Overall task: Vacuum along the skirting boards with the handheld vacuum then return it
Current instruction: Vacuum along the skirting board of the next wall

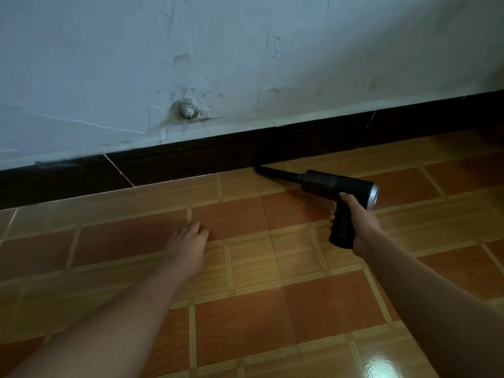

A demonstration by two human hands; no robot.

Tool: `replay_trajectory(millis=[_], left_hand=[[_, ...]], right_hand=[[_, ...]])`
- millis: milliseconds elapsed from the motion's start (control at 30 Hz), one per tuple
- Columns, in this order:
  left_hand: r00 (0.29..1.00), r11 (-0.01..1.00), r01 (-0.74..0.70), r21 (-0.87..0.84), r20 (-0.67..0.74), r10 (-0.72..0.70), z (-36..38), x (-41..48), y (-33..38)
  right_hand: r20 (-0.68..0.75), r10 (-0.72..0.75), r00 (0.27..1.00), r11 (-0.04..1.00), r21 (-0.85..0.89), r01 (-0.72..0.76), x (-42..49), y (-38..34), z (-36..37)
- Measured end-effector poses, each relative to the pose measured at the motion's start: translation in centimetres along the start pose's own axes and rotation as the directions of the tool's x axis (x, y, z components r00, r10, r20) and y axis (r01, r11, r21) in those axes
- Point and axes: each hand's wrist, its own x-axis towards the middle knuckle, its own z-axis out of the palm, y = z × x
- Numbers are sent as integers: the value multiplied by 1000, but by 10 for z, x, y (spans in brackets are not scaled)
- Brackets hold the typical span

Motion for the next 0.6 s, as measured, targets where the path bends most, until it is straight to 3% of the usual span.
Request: replay_trajectory(millis=[600], left_hand=[[999, 999, 35, -7, 23, -35, -6, -18, -62]], right_hand=[[178, 42, 983, 988, -154, -14, -17, 13, 80]])
